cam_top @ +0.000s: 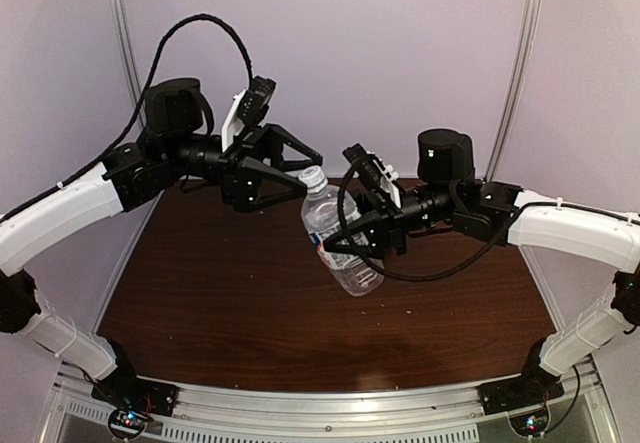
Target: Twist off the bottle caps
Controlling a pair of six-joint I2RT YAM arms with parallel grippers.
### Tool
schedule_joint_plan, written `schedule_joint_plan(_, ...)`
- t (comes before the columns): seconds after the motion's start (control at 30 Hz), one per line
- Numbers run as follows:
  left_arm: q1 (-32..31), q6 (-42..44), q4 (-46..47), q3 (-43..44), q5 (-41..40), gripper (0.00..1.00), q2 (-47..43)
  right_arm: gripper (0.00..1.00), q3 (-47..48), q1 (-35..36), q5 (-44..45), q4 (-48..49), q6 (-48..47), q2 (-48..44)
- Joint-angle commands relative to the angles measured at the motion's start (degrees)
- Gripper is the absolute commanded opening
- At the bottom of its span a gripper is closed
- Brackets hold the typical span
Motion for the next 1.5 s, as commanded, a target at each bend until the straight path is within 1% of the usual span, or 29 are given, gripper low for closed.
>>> schedule_joint_plan(0.0,0.4,-2.3,5.8,1.6,4.9,0.71,2.3,0.45,1.7,0.3,-2.1,2.9,1.7,0.3)
schedule_joint_plan(0.13,0.5,-5.7,10.3,0.5,6.5,0.61,3.2,0.44,1.6,0.3,-1.5,3.1,1.6,0.5)
schedule_joint_plan(0.27,0.4,-7.0,12.4,-0.7,7.0,0.59,3.2,0.44,1.3,0.3,-1.3,3.1,1.6,0.7)
schedule_joint_plan(0.33,0.5,-7.3,12.7,-1.0,6.9,0.59,3.1,0.44,1.3,0.3,-1.1,3.1,1.6,0.8)
schedule_joint_plan(0.73,0.4,-7.7,13.3,-2.2,6.5,0.41,3.9,0.43,1.1,0.3,-0.5,2.8,1.4,0.6)
schedule_joint_plan(0.93,0.5,-8.3,13.3,-2.4,4.8,0.33,3.5,0.43,0.4,0.3,1.0,2.5,1.1,0.2)
schedule_joint_plan(1.1,0.4,-9.7,13.5,-2.9,2.9,0.26,2.7,0.42,0.2,0.2,3.9,1.2,-0.1,-0.4)
schedule_joint_plan(1.2,0.4,-10.2,12.6,-3.5,-0.2,0.24,1.8,0.42,0.1,0.1,7.1,0.2,-0.7,-0.9)
schedule_joint_plan(1.3,0.5,-10.3,10.8,-3.7,-5.1,0.23,0.5,0.41,0.1,0.1,12.6,-0.8,-0.7,-1.3)
schedule_joint_plan(1.4,0.4,-11.4,9.0,-3.3,-13.2,0.22,-0.4,0.41,-0.1,0.0,19.7,-2.5,-0.7,-1.6)
schedule_joint_plan(1.47,0.3,-13.0,6.9,-2.6,-19.9,0.18,-0.7,0.41,-0.2,0.1,23.5,-2.4,-0.6,-1.6)
